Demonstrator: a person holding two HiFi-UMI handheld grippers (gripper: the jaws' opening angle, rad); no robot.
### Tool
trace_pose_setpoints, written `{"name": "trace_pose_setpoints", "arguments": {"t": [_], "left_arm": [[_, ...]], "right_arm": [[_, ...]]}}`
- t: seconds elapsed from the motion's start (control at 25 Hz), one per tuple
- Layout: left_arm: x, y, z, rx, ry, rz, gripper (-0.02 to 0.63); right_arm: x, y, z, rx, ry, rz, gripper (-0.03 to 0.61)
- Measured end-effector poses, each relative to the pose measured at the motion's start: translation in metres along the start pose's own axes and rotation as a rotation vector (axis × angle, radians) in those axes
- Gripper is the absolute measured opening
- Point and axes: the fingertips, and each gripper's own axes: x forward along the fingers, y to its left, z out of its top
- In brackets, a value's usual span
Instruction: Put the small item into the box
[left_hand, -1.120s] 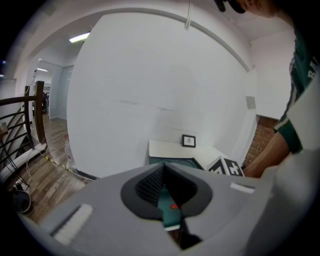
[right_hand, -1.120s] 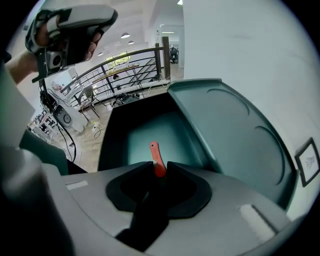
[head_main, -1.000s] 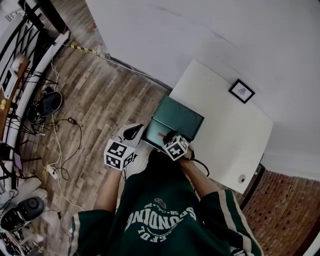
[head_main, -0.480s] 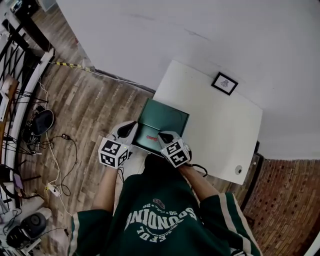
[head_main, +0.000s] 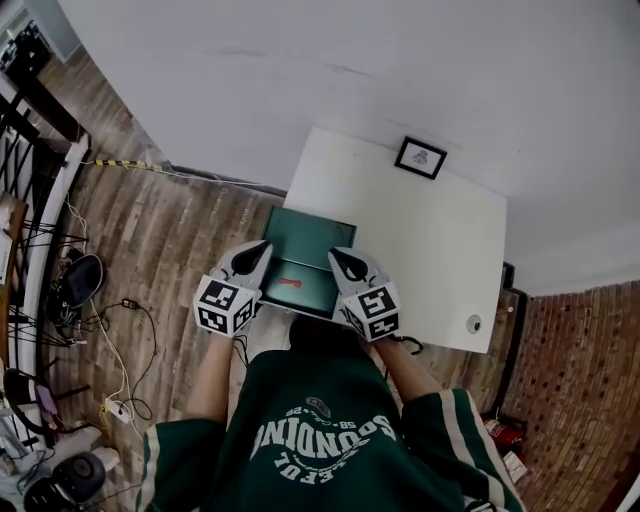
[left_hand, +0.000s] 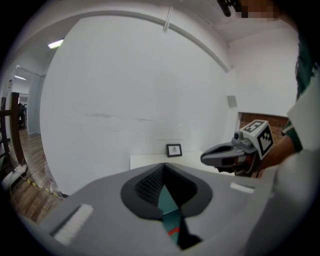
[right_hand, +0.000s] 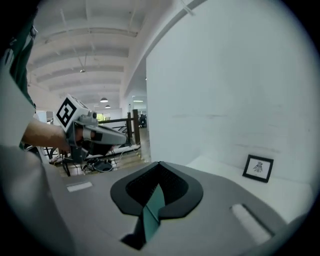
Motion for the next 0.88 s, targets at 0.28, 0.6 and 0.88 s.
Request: {"name": "trace_pose_setpoints", "arguments": {"t": [0.28, 0.6, 0.88], "left_arm": [[-0.003, -0.008, 0.005, 0.006, -0.01, -0.001, 0.053], [-0.003, -0.003, 0.003, -0.011, -0.022, 0.004, 0.052], [-0.005, -0.001, 0.005, -0.015, -0.036, 0.009, 0.053]], "right_arm": [[-0.017, -0.008, 0.018, 0.015, -0.079, -0.02, 0.002], [-0.009, 0.001, 0.024, 0.012, -0.099, -0.013, 0.002], [-0.009, 0.001, 0.027, 0.015, -0.113, -0.022, 0.002]]}}
